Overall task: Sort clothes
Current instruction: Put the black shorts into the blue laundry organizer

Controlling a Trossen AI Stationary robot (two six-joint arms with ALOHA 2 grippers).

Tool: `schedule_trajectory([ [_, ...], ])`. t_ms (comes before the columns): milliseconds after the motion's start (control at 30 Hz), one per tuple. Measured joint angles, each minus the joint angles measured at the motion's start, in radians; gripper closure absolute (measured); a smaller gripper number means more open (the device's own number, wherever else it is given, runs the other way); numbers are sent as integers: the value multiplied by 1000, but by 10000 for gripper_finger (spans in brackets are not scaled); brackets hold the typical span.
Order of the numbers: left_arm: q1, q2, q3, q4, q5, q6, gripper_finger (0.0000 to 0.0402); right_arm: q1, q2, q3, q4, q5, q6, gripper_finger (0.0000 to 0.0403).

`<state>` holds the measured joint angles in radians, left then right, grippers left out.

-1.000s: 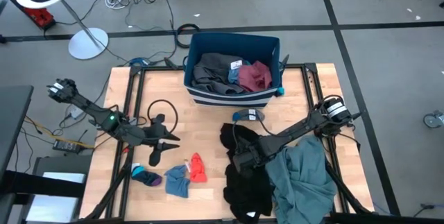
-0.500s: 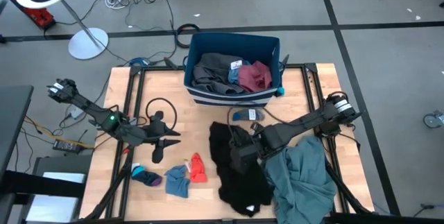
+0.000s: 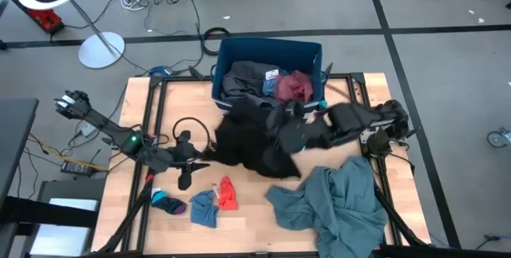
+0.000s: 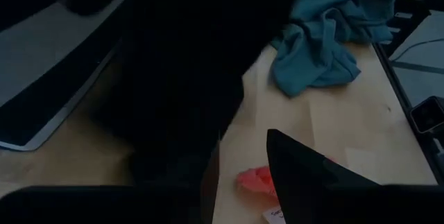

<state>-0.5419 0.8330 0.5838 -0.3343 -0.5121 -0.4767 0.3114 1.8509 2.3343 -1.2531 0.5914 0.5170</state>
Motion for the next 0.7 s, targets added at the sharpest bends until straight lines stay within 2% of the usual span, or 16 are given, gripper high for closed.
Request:
schedule_trajectory([
  [300, 0, 0, 0, 0, 0, 0, 275, -131, -91, 2, 260, 14, -260, 401],
  [567, 0, 0, 0, 1, 0, 0, 275, -238, -105, 1, 505, 12, -528, 401],
  [700, 0, 0, 0, 1, -2, 0, 275, -285, -104, 1, 609, 12, -590, 401],
])
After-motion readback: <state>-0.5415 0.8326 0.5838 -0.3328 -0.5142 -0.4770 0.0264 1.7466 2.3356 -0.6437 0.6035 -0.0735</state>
